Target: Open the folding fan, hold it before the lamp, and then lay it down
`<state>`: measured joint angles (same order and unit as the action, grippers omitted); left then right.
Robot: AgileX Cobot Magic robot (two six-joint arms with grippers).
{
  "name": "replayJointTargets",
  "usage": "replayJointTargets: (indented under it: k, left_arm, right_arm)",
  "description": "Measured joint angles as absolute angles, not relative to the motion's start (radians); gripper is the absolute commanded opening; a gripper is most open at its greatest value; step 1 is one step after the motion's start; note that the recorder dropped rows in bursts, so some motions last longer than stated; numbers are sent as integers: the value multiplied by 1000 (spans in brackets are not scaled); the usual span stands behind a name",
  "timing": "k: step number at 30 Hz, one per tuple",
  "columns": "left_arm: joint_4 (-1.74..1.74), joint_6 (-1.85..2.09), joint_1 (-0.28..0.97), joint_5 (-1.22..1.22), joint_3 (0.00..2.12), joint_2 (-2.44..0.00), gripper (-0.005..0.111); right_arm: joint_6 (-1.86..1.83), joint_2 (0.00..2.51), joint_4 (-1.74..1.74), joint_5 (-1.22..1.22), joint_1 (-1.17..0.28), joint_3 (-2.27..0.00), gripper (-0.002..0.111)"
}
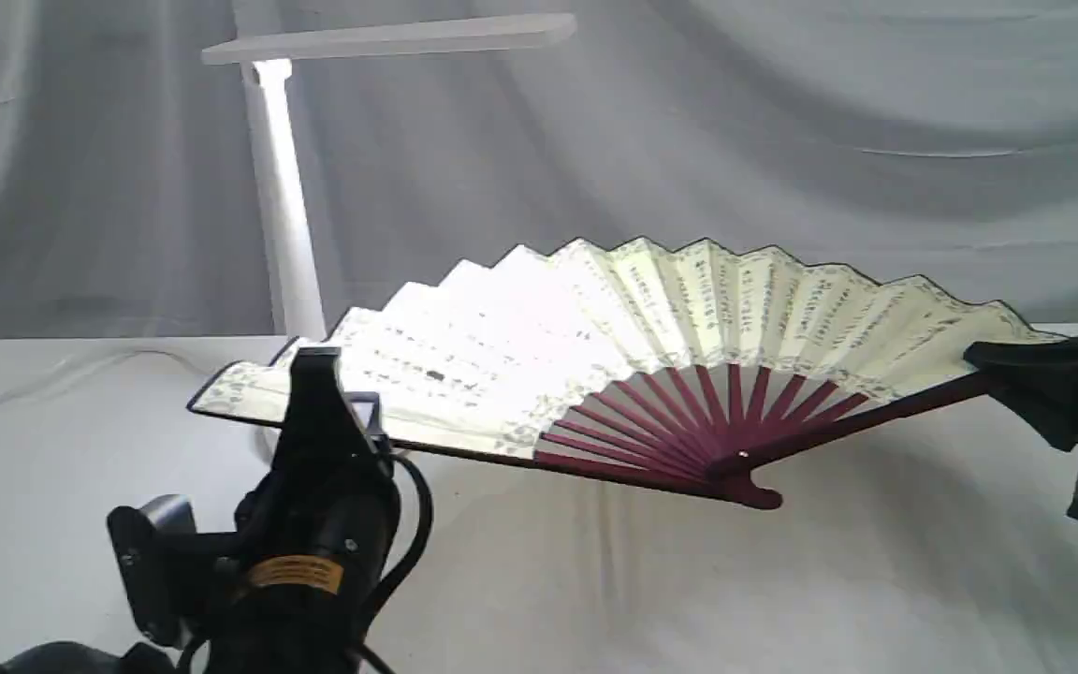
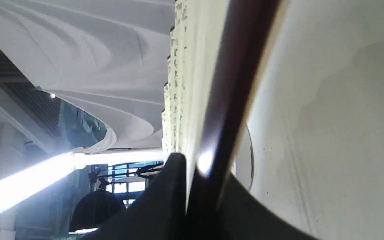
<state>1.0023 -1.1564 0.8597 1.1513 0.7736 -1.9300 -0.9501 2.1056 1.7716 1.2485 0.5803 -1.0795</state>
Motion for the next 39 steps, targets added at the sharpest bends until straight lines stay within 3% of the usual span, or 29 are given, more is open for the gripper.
replayJointTargets:
  k: [18, 39]
  left_arm:
    - [1052, -1179, 812, 1155, 540, -1670, 0]
    - [1022, -1032, 708, 1098, 518, -1435, 0]
  right_arm:
    - [-917, 1924, 1772, 1226, 419, -1079, 0]
    - [-813, 1767, 1772, 1146, 328, -1077, 0]
